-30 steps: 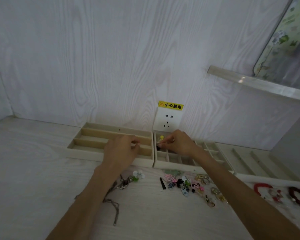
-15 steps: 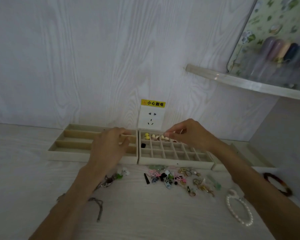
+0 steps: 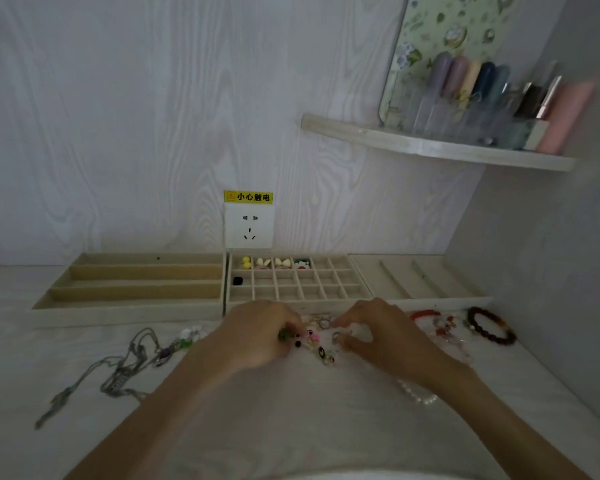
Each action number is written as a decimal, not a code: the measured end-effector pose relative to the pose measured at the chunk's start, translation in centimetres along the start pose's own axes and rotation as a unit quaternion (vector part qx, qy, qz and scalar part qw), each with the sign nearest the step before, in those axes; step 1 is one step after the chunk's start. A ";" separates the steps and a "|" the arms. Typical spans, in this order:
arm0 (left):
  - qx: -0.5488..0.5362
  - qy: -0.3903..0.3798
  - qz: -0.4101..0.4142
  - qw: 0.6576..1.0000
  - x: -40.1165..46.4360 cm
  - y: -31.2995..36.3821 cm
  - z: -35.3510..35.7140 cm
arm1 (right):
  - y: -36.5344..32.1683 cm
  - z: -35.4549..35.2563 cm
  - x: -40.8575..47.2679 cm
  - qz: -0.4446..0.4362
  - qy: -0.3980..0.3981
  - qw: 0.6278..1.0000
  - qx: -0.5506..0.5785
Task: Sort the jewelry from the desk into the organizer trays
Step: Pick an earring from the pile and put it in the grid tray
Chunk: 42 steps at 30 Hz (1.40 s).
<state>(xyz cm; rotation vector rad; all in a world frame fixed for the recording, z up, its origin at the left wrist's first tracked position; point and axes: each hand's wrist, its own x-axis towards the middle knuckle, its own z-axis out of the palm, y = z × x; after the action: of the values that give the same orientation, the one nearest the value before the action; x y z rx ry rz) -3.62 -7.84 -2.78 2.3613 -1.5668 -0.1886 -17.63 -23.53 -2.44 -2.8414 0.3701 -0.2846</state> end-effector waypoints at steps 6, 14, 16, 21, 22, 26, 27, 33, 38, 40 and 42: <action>-0.025 0.001 -0.032 0.999 -1.6 -2.4 -0.4 | 0.9 1.8 -1.3 -0.008 -0.018 0.999 -0.040; -0.171 0.054 -0.050 0.983 -3.0 -5.5 -2.4 | 1.0 1.2 -0.6 -0.010 0.054 0.997 0.063; -0.186 0.058 -0.055 0.979 -3.4 -5.9 -2.7 | 0.6 0.8 0.2 -0.003 0.053 0.995 0.081; -0.182 0.067 -0.059 0.979 -3.7 -6.3 -2.8 | -0.5 -0.3 2.5 0.006 0.035 0.998 0.048; -0.182 0.069 -0.055 0.979 -3.6 -6.1 -2.8 | -1.0 -0.2 2.8 0.002 0.008 0.999 0.044; -0.197 0.065 -0.038 0.977 -3.1 -4.9 -2.3 | -3.0 1.3 3.4 -0.006 -0.039 0.999 0.007; -0.200 0.060 -0.036 0.977 -3.0 -4.6 -2.2 | -3.3 1.6 3.6 -0.004 -0.042 0.999 0.005; -0.244 -0.004 -0.031 0.969 -1.6 -3.0 -1.4 | -2.4 1.2 4.0 0.057 -0.064 0.985 0.153; -0.305 -0.033 -0.052 0.950 0.3 -1.9 -0.4 | -2.2 0.6 3.5 0.140 -0.054 0.895 0.420; -0.312 0.021 -0.045 0.949 0.6 -1.6 -0.1 | -2.2 0.7 3.3 0.177 -0.069 0.852 0.487; -0.316 0.067 -0.046 0.945 0.6 -1.5 0.2 | -2.4 0.9 3.2 0.216 -0.076 0.797 0.560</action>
<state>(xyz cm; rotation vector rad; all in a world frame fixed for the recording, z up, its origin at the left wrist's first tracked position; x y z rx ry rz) -2.10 -7.91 -3.37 1.8898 -1.1131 -0.4632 -13.90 -21.98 -2.13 -1.5389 0.5554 -0.1058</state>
